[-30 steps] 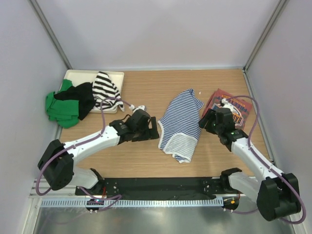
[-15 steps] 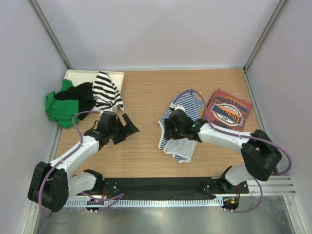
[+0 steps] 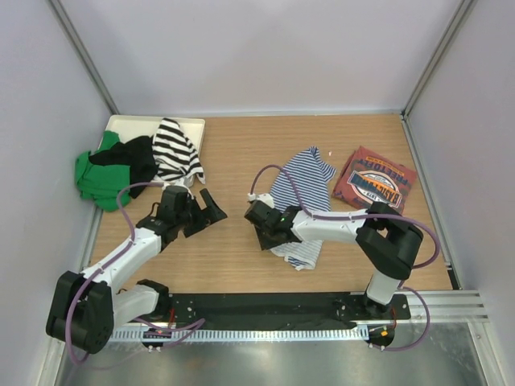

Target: Fold and stack the tank tops

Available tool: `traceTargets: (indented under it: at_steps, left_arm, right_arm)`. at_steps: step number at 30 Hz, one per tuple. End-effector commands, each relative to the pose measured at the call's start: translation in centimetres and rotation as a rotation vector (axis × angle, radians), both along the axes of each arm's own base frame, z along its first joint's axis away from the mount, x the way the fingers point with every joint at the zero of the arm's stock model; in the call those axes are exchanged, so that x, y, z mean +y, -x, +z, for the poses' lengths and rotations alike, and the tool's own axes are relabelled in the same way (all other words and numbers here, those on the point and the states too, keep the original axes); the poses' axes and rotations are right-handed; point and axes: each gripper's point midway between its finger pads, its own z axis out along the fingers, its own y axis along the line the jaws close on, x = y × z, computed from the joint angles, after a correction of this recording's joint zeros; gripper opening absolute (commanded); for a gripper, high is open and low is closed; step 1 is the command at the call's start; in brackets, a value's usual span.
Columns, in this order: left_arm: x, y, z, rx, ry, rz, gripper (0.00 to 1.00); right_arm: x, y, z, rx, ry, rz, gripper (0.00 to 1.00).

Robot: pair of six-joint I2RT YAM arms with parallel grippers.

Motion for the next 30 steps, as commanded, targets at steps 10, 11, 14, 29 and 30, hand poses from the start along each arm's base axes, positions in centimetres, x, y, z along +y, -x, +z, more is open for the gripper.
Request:
traceTargets:
  at_steps: [10,11,14,29,30]
  left_arm:
    - [-1.2,-1.0,2.4,-0.153,0.038,-0.1,0.97]
    - [-1.3,-1.1,2.5,-0.16,0.043,-0.106,0.97]
    - [-1.6,-1.2,2.7,-0.182,0.057,-0.117,0.96]
    - [-0.8,-1.7,1.7,-0.216,0.005,-0.107,0.96]
    - [-0.6,-1.8,1.5,-0.211,-0.004,-0.095,0.97]
  right_arm:
    - [-10.5,5.3,3.5,-0.14,0.151,-0.195,0.02]
    - [-11.8,4.7,5.3,-0.182,0.118,-0.255,0.08]
    - [-12.6,4.3,8.1,-0.239,0.03,-0.298,0.61]
    - [-1.1,-1.9,6.5,-0.242,0.122,-0.039,0.41]
    - [-0.6,-2.4,6.6,-0.241,0.112,-0.045,0.41]
